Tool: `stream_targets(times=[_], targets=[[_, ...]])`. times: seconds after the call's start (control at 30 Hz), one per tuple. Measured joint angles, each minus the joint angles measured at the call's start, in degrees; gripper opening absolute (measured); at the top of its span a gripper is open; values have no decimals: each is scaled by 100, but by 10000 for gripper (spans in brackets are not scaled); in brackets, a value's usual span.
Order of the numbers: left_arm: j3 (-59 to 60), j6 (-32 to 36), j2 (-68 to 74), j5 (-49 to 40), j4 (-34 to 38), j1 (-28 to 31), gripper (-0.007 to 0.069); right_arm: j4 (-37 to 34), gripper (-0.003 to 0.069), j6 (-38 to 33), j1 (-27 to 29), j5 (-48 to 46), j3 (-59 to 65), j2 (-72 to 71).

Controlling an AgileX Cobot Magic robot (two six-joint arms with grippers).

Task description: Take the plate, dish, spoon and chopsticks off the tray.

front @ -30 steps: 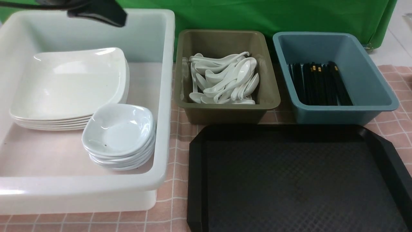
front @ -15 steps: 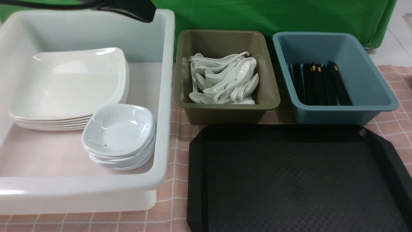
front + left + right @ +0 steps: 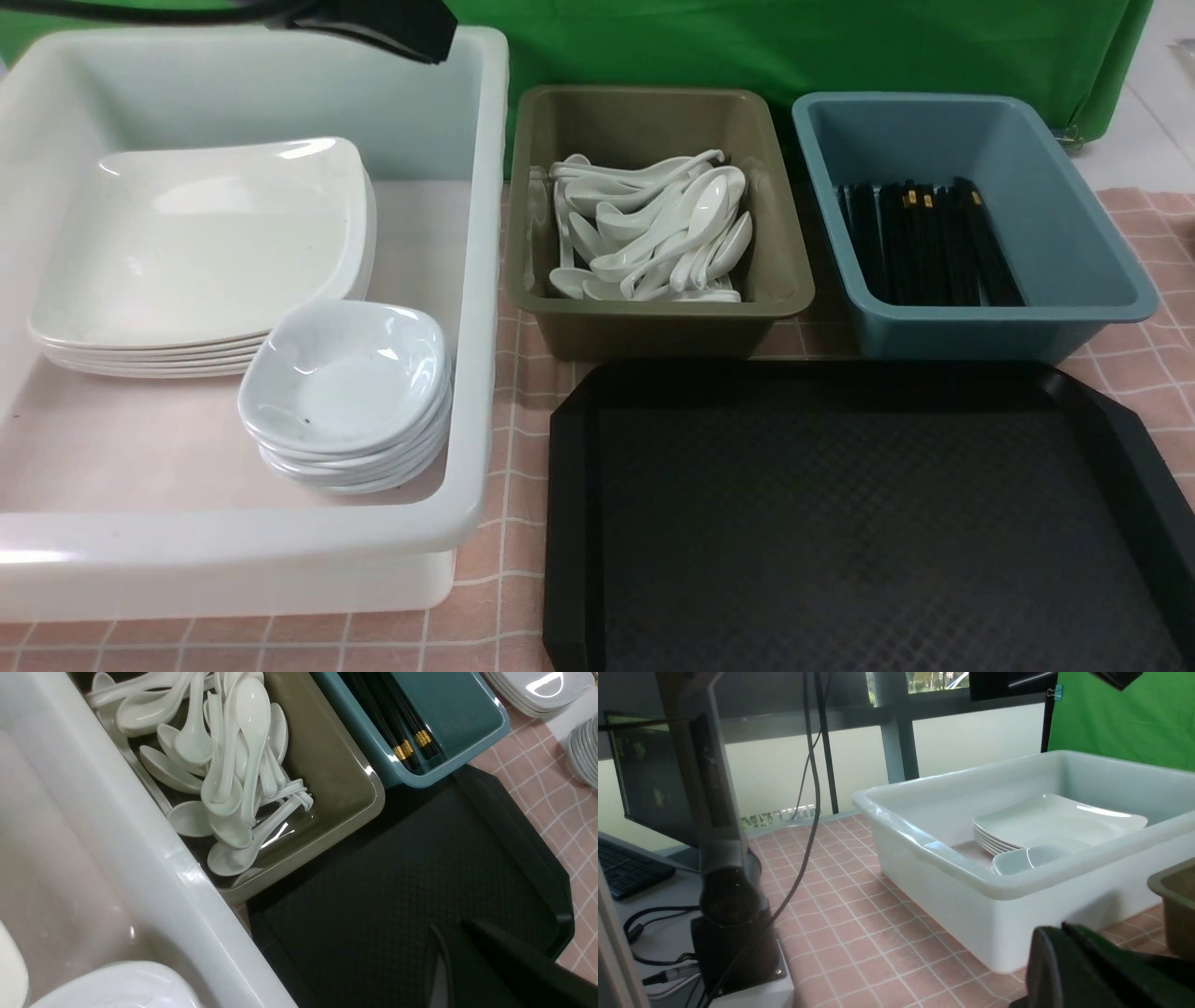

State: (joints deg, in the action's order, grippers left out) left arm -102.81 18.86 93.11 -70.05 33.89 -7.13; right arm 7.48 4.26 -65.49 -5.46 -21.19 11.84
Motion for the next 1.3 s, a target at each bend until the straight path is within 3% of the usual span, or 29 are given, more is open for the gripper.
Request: stream_targets(times=[0.87, 1.1, 1.3], targets=[[0, -278, -5, 0, -277, 0, -3, 0, 91, -3, 172, -6, 0, -51], [0, -283, -23, 0, -341, 0, -3, 0, 106, -8, 1882, 14, 459, -293], [0, -304, -40, 0, -323, 0, -3, 0, 122, -8, 4000, -16, 1228, -790]])
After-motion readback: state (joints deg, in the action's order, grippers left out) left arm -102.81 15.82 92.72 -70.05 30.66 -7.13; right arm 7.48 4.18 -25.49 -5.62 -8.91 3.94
